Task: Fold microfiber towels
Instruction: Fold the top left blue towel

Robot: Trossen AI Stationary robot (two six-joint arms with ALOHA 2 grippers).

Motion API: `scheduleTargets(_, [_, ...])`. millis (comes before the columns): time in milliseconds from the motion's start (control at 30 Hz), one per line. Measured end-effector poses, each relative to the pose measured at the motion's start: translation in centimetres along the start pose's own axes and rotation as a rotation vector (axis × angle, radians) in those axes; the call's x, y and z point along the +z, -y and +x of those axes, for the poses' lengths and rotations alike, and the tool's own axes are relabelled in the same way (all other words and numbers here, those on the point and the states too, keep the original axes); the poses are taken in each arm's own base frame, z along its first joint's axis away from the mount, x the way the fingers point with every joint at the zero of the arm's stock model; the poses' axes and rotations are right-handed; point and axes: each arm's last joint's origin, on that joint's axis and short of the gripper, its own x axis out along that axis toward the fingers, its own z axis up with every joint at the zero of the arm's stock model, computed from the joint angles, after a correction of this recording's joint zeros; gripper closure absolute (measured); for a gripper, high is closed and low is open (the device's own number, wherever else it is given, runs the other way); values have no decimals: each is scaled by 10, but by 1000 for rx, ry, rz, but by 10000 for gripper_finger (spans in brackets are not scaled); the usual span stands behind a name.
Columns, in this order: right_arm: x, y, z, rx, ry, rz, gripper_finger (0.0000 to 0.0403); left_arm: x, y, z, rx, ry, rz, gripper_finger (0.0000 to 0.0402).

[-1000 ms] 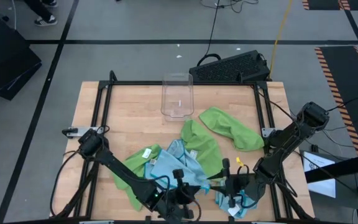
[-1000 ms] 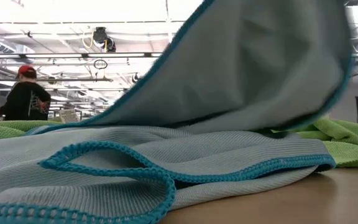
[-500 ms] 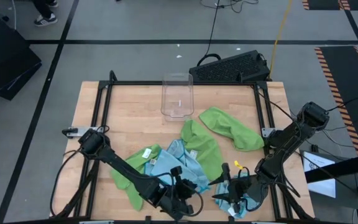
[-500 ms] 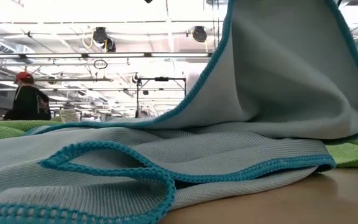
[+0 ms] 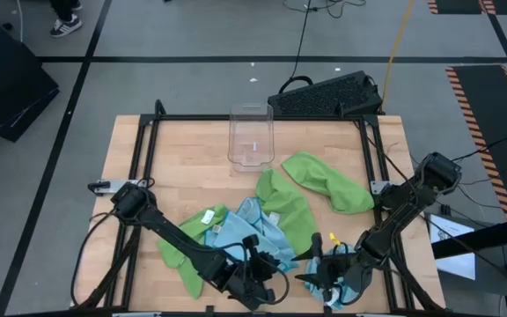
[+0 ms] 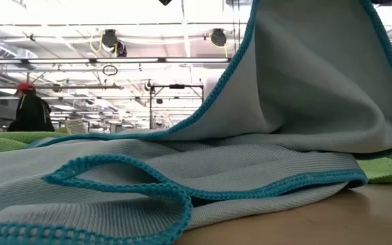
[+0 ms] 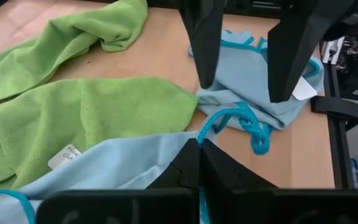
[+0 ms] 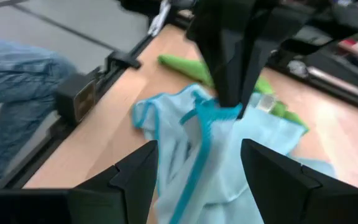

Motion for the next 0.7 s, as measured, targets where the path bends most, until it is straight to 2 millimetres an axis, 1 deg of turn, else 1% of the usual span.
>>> scheduleTargets(133, [2, 0, 0, -3, 18, 22, 181, 1, -2, 2, 6, 0, -3, 390])
scheduleTargets(300, [3, 2, 1, -10, 27, 54, 181, 3, -5, 5, 14, 0, -1, 397])
scheduleTargets(400, [3, 4, 3, -35, 26, 60, 181, 4, -7, 7, 19, 0, -9, 391])
scheduleTargets(500, [3, 5, 3, -56, 26, 65, 181, 5, -8, 7, 20, 0, -10, 392])
scheduleTargets(600, [3, 5, 2, -89, 28, 102, 181, 5, -8, 7, 20, 0, -9, 397])
scheduleTargets(700, [3, 6, 3, -96, 29, 138, 181, 5, -8, 7, 20, 0, -12, 391])
